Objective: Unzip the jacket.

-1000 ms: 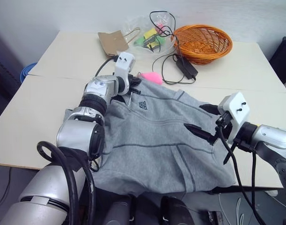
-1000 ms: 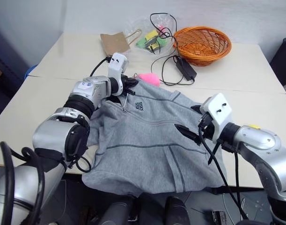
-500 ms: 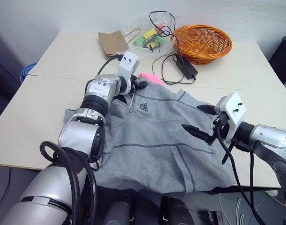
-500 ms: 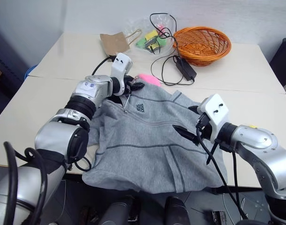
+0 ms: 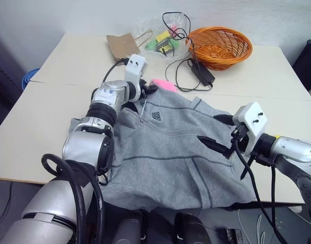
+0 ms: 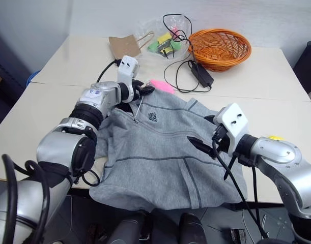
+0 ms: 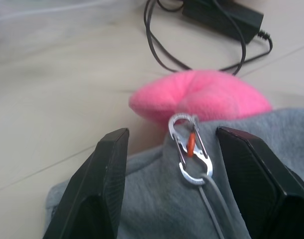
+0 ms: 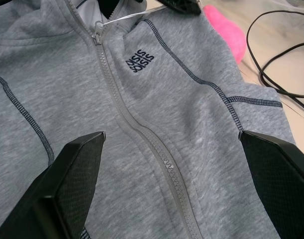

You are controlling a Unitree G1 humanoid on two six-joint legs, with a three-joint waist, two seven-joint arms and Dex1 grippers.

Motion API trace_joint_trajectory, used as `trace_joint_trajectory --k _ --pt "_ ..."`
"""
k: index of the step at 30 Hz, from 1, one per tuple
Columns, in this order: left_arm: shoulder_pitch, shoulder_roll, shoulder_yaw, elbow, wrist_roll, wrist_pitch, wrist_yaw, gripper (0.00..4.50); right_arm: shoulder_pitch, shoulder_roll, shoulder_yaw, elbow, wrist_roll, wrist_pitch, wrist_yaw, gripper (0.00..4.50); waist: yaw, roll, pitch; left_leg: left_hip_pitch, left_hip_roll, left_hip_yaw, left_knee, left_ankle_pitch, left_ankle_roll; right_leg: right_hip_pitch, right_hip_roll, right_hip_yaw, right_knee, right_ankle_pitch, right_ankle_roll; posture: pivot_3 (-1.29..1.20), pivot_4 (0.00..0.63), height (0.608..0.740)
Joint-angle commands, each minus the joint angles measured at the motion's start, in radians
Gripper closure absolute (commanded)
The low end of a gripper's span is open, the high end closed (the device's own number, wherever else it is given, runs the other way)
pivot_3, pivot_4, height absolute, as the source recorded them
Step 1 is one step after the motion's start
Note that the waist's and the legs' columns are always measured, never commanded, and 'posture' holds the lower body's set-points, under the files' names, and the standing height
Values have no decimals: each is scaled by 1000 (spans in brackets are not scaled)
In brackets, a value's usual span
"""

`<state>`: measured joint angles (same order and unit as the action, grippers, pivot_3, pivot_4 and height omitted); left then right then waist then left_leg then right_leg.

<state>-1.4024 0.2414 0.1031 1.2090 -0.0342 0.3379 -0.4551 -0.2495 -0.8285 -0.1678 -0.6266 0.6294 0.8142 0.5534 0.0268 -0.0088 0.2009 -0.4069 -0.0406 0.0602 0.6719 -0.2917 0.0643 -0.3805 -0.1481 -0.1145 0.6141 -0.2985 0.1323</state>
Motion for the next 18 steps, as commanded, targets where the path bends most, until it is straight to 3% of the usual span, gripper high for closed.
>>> trace_joint_trajectory --k 1,18 --pt "-36 32 23 -46 -23 0 -11 1535 6 8 -40 -36 9 -6 -10 0 0 0 0 0 0 0 0 0 0 0 0 0 0 0 0 0 150 740" --pt "-23 -26 -3 -37 -2 22 -12 1535 -4 14 -34 -26 1 -8 -10 0 0 0 0 0 0 0 0 0 0 0 0 0 0 0 0 0 150 740"
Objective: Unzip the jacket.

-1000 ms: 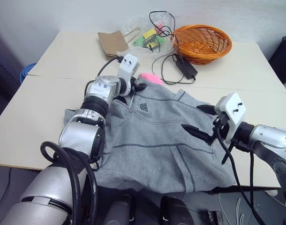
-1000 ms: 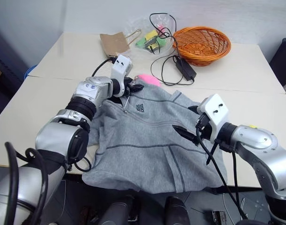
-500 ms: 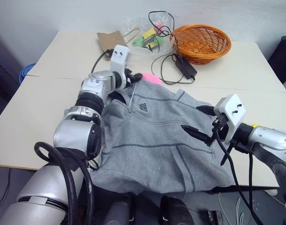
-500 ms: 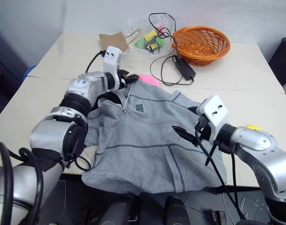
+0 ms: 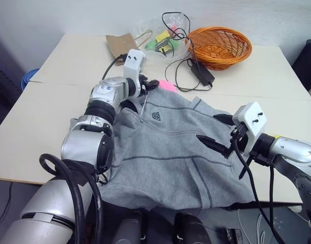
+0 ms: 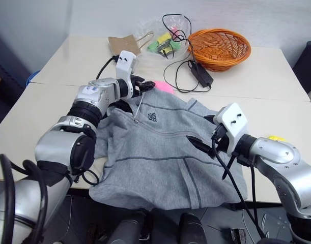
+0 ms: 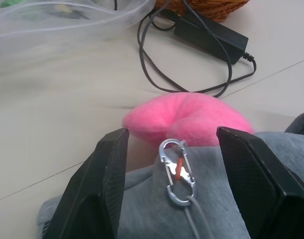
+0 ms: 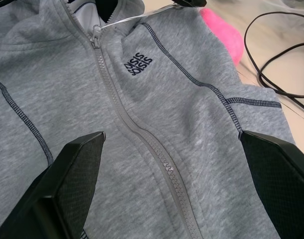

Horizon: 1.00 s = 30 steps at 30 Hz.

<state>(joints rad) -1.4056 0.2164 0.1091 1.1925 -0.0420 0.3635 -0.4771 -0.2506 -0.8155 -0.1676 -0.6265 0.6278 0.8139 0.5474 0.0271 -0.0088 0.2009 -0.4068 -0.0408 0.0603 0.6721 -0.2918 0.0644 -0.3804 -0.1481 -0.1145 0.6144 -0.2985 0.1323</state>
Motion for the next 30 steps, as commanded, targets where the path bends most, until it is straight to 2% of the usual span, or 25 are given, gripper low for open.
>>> trace_joint_trajectory --k 1,4,11,24,25,30 --pt "-19 -2 -9 -19 6 -3 17 1535 -2 0 -34 -27 2 -8 -4 0 0 0 0 0 0 0 0 0 0 0 0 0 0 0 0 0 150 740" --pt "-19 -2 -10 -18 4 0 22 2115 -2 1 -34 -26 1 -8 -6 0 0 0 0 0 0 0 0 0 0 0 0 0 0 0 0 0 150 740" --pt "-8 -4 -33 -20 15 37 0 4212 -1 3 -37 -31 6 -7 -6 0 2 0 0 0 0 0 0 0 0 0 0 0 0 0 0 0 150 740" --pt "5 1 -69 -33 26 52 -25 4212 -15 5 -35 -18 7 -12 -2 0 0 0 0 0 0 0 0 0 0 0 0 0 0 0 0 0 150 740" --pt "5 2 -65 -37 23 47 -19 4359 -14 4 -35 -18 7 -13 -1 0 0 0 0 0 0 0 0 0 0 0 0 0 0 0 0 0 150 740" --pt "-10 16 -12 -87 -27 -12 7 4359 -18 2 -39 -17 8 -10 -1 0 0 0 0 0 0 0 0 0 0 0 0 0 0 0 0 0 150 740"
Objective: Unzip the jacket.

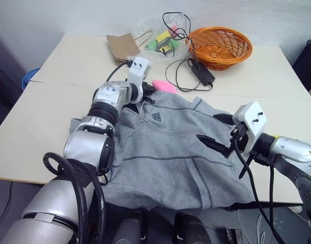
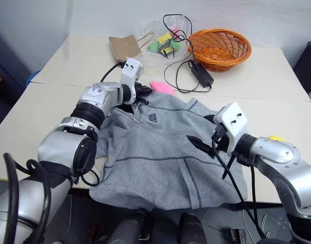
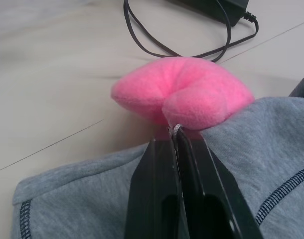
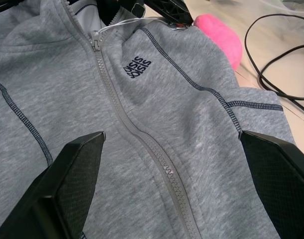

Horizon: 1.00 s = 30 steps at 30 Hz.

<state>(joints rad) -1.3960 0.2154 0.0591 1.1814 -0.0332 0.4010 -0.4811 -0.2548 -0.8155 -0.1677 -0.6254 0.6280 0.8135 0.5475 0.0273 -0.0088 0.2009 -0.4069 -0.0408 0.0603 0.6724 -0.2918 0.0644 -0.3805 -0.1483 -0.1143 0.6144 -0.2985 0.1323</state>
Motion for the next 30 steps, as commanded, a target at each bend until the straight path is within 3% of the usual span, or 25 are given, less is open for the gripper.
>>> trace_joint_trajectory --k 1,7,14,19,24,28,30 --pt "-19 22 54 -107 -54 -51 1 4359 -14 1 -41 -19 10 -8 -1 0 0 0 0 0 0 0 0 0 0 0 0 0 0 0 0 0 150 740" --pt "33 44 127 -376 -181 52 -80 4359 -13 -3 -45 -15 11 -7 3 0 -2 0 0 0 0 0 0 0 0 0 0 0 0 0 0 0 150 740" --pt "211 81 106 -768 -244 269 -80 4212 -21 -1 -34 -8 11 -9 8 0 -2 0 0 0 0 0 0 0 0 0 1 1 1 0 0 0 150 740" --pt "331 75 127 -1110 -459 432 -191 2883 -23 6 -27 -3 9 -10 8 0 1 0 0 0 0 -1 1 0 0 0 0 2 1 0 0 0 150 740" --pt "450 132 24 -1387 -667 560 -394 1382 -16 5 -30 6 6 -15 16 0 -3 0 0 2 1 -3 2 -1 -2 3 1 7 0 0 0 0 150 740" --pt "486 202 -176 -1392 -607 538 -511 125 -7 -1 -41 16 0 -18 19 0 -2 1 0 2 1 -3 5 -1 -2 5 2 7 1 0 0 0 150 740" --pt "505 268 -311 -1360 -510 463 -575 24 0 -7 -52 16 -1 -17 21 0 -3 1 -1 4 1 -1 4 -1 -2 5 2 7 2 0 -1 0 150 740"
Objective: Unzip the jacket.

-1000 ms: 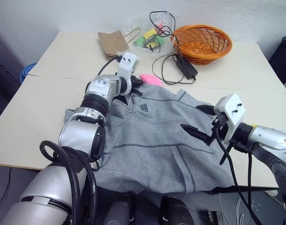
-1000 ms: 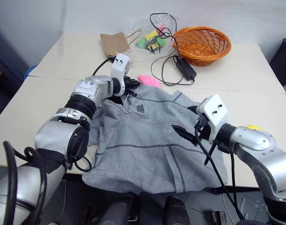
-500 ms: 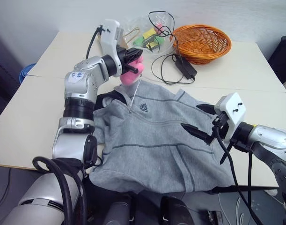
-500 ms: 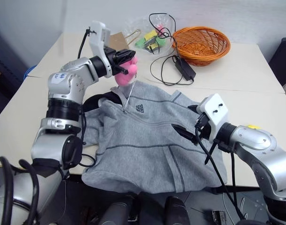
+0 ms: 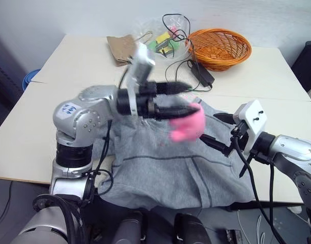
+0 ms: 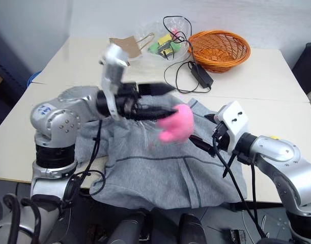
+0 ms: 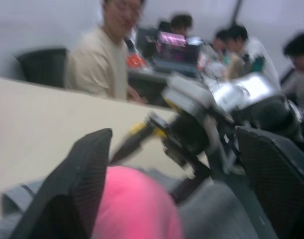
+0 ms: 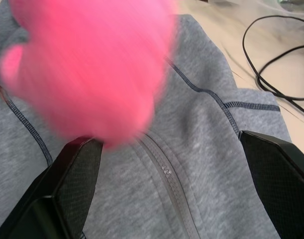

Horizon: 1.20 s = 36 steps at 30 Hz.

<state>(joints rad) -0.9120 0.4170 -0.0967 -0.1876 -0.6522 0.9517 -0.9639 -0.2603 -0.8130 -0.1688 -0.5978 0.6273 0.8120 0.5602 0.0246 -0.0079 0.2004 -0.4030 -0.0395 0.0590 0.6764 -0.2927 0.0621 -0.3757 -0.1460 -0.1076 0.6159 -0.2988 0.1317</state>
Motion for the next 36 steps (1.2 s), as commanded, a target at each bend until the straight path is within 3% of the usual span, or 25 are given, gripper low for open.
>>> trace_joint_trajectory --k 1,3,6,9,12,17,20,25,30,35,36 --pt "25 84 -214 45 173 -136 -93 24 12 -13 -59 -14 2 -14 10 0 0 0 0 0 0 1 -1 0 0 0 0 0 0 0 0 0 150 740" --pt "20 80 -292 142 299 -245 -48 24 32 -21 -77 -20 3 -13 15 0 4 0 0 0 0 1 -2 0 0 -1 0 0 0 0 -1 0 150 740" --pt "11 52 -294 215 359 -332 -21 24 55 -21 -98 -28 2 -10 13 0 5 0 0 -1 0 1 -1 0 1 -1 0 0 -1 0 -1 0 150 740" --pt "5 42 -198 177 272 -287 -45 24 74 -17 -107 -42 3 -12 9 0 3 0 0 -2 0 0 -2 0 1 -1 -1 1 -3 0 0 0 150 740" --pt "16 91 -80 101 158 -220 -103 24 77 -17 -93 -56 1 -30 24 0 -2 0 0 -3 1 -3 -2 0 1 -1 -1 1 -4 0 -1 0 150 740" --pt "51 304 94 42 15 -123 -234 24 15 -38 -18 -37 -8 -70 112 0 -17 1 0 -1 3 -2 -4 -1 -1 -1 1 1 -3 -1 -2 0 150 740" --pt "174 542 178 43 44 -172 -367 24 -111 -11 113 32 -52 -103 167 0 -36 2 0 0 3 0 -5 -1 -2 -2 2 1 -3 -1 -2 0 150 740" --pt "368 734 257 3 79 -263 -435 24 -273 67 276 186 -147 -181 230 0 -25 2 1 2 3 0 -9 -1 -2 -2 2 1 -4 -2 -3 0 150 740" --pt "438 716 307 -75 66 -265 -336 24 -429 195 424 386 -240 -269 311 0 -14 2 1 -2 0 -5 -8 -1 -2 -3 -1 2 -5 -2 -4 0 150 740" --pt "492 692 321 -139 64 -259 -268 24 -515 314 469 557 -283 -306 352 0 -28 2 1 -1 1 -5 -9 0 -2 -4 0 1 -3 -2 -4 0 150 740" --pt "498 692 322 -147 62 -258 -260 3 -519 322 472 573 -290 -313 363 179 -29 2 1 -1 1 -5 -10 0 -2 -5 1 1 -2 -2 -4 0 150 740"
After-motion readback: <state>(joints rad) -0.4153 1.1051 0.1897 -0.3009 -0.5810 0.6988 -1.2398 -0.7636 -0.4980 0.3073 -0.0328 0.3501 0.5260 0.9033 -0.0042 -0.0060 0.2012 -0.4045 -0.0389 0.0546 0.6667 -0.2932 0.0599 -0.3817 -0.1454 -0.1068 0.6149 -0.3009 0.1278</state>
